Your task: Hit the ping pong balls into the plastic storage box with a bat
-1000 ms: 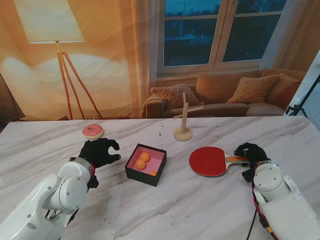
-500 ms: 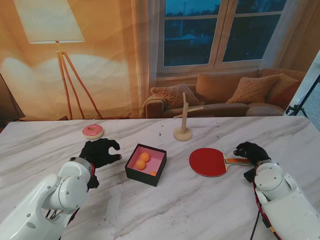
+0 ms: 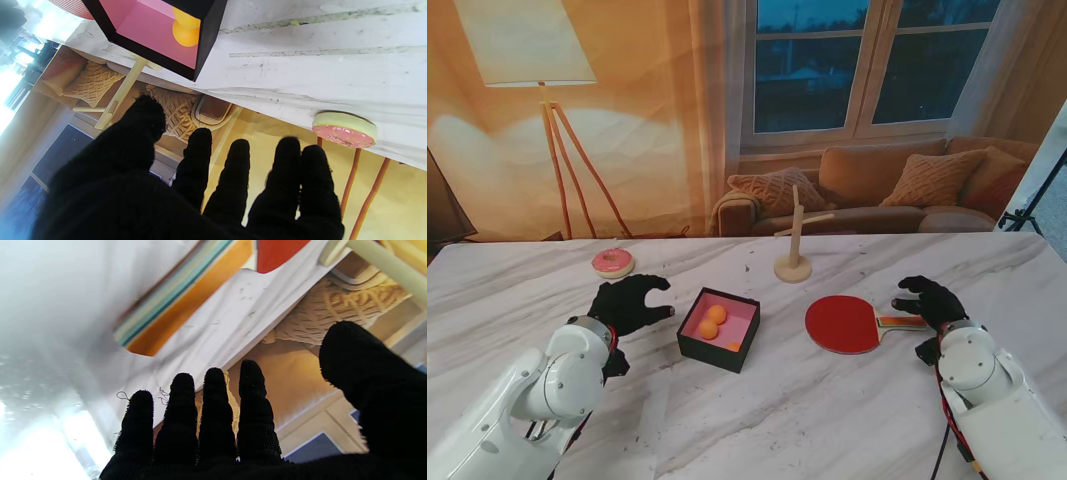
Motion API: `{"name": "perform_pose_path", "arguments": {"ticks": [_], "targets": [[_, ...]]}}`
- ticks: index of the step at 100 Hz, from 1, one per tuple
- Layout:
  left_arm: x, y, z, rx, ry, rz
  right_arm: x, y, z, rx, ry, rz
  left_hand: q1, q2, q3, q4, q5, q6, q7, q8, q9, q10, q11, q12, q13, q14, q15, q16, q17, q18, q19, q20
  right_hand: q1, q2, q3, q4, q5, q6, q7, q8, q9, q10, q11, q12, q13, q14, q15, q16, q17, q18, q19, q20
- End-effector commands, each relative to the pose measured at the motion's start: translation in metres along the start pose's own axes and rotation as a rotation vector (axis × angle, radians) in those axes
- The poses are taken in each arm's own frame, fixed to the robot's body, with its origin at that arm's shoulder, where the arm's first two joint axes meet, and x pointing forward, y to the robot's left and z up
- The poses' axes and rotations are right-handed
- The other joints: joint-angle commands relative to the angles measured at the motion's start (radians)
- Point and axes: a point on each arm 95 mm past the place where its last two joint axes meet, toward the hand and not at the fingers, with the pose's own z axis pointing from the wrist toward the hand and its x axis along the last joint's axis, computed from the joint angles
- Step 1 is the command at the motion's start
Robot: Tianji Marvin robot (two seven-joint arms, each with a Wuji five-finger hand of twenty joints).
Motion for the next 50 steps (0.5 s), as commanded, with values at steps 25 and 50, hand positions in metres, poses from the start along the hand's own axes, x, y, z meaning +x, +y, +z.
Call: {"name": "perform_pose_path", "arguments": {"ticks": [25, 50], "targets": [[0.002, 0.008, 0.010, 0.007, 0.069, -0.104, 0.041, -0.002, -0.017, 0.005, 0.177, 0.024, 0.017, 0.037, -0.053, 0.037, -0.115, -0.017, -0.085, -0.049, -0.119, -0.068, -0.042, -0.084, -0.081, -0.101, -0.098, -0.081, -0.045, -0.085, -0.145, -0.045, -0.027, 0.042, -0.019, 0.032, -0.090, 0.006, 0.000, -0.025, -0.046, -0.036, -0.010, -0.028, -0.034, -0.034, -0.005, -0.026, 0.027, -0.070, -0.073, 0.024], [0.008, 0.015, 0.015, 0.008, 0.109, -0.191, 0.067, -0.011, -0.039, 0.024, 0.315, 0.043, 0.019, 0.038, -0.055, 0.038, -0.134, -0.024, -0.098, -0.056, -0.137, -0.090, -0.044, -0.096, -0.103, -0.130, -0.126, -0.105, -0.044, -0.100, -0.241, -0.050, -0.028, 0.080, -0.028, 0.038, -0.145, -0.031, -0.001, -0.033, -0.070, -0.050, -0.011, -0.039, -0.040, -0.030, -0.005, -0.034, 0.038, -0.066, -0.084, 0.030]]}}
